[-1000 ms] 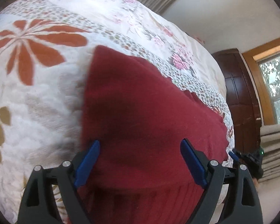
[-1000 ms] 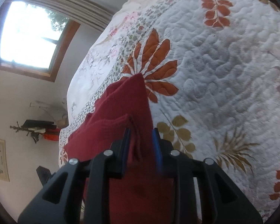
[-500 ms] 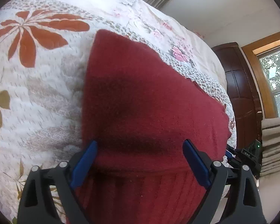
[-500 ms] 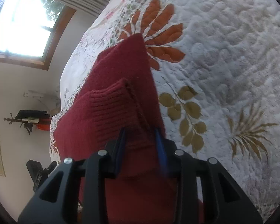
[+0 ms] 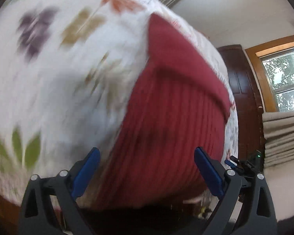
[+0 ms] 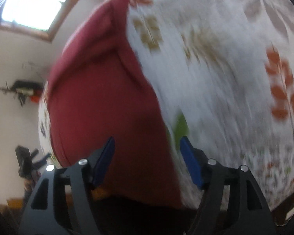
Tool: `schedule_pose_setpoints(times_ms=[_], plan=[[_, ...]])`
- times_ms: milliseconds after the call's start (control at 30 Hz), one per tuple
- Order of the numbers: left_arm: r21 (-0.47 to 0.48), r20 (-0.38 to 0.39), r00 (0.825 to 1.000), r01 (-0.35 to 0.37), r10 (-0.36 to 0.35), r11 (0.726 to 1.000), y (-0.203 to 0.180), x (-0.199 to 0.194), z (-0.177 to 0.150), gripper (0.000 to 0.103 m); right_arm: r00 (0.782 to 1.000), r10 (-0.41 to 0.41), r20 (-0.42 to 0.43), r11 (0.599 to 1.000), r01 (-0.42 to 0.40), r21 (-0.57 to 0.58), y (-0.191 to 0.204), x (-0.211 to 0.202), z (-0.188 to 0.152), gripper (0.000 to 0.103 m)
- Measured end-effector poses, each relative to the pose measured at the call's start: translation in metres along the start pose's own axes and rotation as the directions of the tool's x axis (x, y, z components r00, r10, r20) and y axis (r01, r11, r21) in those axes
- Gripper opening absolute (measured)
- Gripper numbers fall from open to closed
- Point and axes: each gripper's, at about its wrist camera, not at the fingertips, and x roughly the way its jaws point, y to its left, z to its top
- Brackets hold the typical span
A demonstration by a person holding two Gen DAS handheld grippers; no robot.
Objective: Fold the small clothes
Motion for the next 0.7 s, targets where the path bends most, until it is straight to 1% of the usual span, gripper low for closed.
schedule_pose_setpoints(times_ms=[67, 100, 133, 167, 267, 333, 400, 467, 567, 633, 700], plan=[[-0.012, -0.029, 1.0, -0.011, 0.01, 1.0, 0.013, -0.003, -0.022, 0.097, 0.999, -0.016, -0.035, 1.0, 0.016, -0.007, -0.011, 0.005, -0.018, 0.069], [-0.015, -0.052, 0.999, -0.015, 0.014, 1.0, 0.019, -0.001, -0.035, 0.097, 0.998, -0.014, -0.059, 1.0, 0.014, -0.003, -0.019, 0.007, -0.031, 0.069], [-0.015, -0.069, 0.997, -0.024, 0.023, 1.0, 0.023, 0.001, -0.04, 0.097, 0.997, -0.007, -0.078, 1.0, 0.008, 0.009, -0.026, 0.01, -0.04, 0.069], [-0.011, -0.092, 0.995, -0.045, 0.044, 0.999, 0.028, 0.003, -0.05, 0.097, 0.995, 0.005, -0.098, 1.0, -0.002, 0.022, -0.033, 0.014, -0.049, 0.069], [0.024, -0.148, 0.986, -0.068, 0.071, 0.997, 0.033, 0.017, -0.072, 0.097, 0.99, 0.014, -0.138, 1.0, -0.01, 0.026, -0.043, 0.025, -0.072, 0.069], [0.037, -0.166, 0.982, -0.087, 0.092, 0.996, 0.037, 0.027, -0.079, 0.097, 0.989, 0.02, -0.144, 0.999, -0.015, 0.036, -0.046, 0.029, -0.083, 0.069], [0.043, -0.18, 0.978, -0.105, 0.111, 0.994, 0.044, 0.039, -0.085, 0.097, 0.991, 0.027, -0.132, 0.998, -0.021, 0.052, -0.047, 0.032, -0.094, 0.069], [0.053, -0.184, 0.976, -0.11, 0.118, 0.993, 0.047, 0.05, -0.085, 0.097, 0.992, 0.027, -0.124, 0.998, -0.018, 0.068, -0.047, 0.032, -0.104, 0.069], [0.083, -0.214, 0.971, -0.093, 0.109, 0.992, 0.05, 0.066, -0.086, 0.097, 0.994, 0.028, -0.106, 0.994, -0.017, 0.109, -0.045, 0.032, -0.119, 0.069], [0.132, -0.233, 0.968, -0.063, 0.092, 0.989, 0.047, 0.076, -0.083, 0.097, 0.995, 0.029, -0.1, 0.993, -0.017, 0.114, -0.042, 0.033, -0.132, 0.069], [0.161, -0.243, 0.966, -0.052, 0.09, 0.986, 0.048, 0.082, -0.083, 0.096, 0.995, 0.013, -0.094, 0.994, -0.002, 0.112, -0.038, 0.036, -0.143, 0.069]])
